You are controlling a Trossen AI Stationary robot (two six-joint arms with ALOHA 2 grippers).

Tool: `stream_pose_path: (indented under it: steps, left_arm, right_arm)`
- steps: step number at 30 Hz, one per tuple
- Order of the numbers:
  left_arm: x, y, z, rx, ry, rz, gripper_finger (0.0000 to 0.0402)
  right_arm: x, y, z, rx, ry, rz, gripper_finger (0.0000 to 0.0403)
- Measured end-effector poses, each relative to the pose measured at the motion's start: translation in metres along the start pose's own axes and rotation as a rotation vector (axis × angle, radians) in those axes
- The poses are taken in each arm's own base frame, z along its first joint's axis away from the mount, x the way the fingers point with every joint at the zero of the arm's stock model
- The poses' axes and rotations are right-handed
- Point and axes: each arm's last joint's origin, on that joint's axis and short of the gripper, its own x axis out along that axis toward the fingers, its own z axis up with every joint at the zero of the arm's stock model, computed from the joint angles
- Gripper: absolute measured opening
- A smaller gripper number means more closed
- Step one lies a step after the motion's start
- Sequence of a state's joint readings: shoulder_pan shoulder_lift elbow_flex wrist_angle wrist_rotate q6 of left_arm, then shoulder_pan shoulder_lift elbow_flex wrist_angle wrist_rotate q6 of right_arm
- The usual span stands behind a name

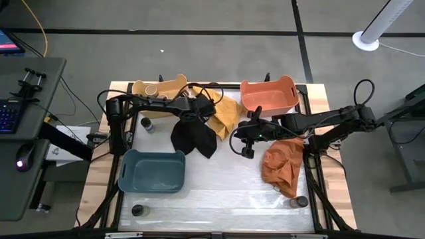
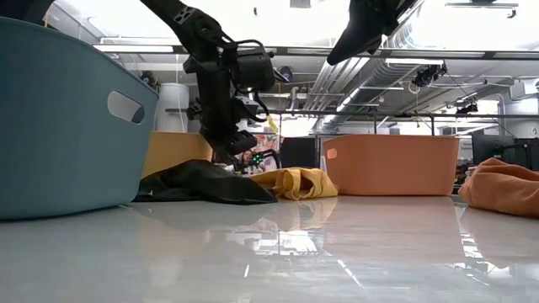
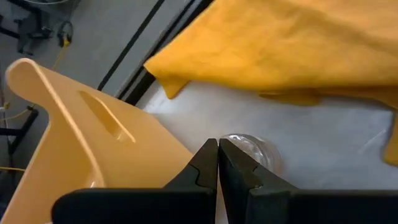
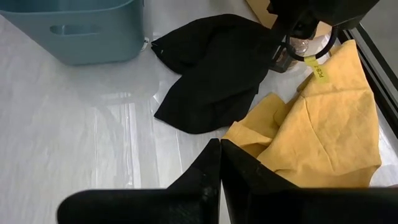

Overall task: Sort spices by type
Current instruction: Put the left brown spice bottle into the orange bin

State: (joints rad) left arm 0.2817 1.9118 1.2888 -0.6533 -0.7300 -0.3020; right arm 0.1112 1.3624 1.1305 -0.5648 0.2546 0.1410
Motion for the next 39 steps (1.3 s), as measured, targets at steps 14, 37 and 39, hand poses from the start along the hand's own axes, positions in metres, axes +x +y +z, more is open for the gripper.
stream_pose_path:
  steps: [14, 37, 39]
  left_arm:
    - [0.005, -0.004, -0.005, 0.008, 0.046, -0.005, 0.0000]
    - [-0.055, -0.070, -0.012, 0.020, -0.136, -0.336, 0.0000]
    - [-0.062, -0.077, -0.015, 0.033, -0.154, -0.361, 0.0000]
  right_arm:
    - [0.000, 0.000, 0.000, 0.001, 0.000, 0.000, 0.0000]
    - [0.000, 0.000, 0.000, -0.002, -0.001, 0.000, 0.0000]
    - [0.000, 0.000, 0.000, -0.002, -0.001, 0.000, 0.0000]
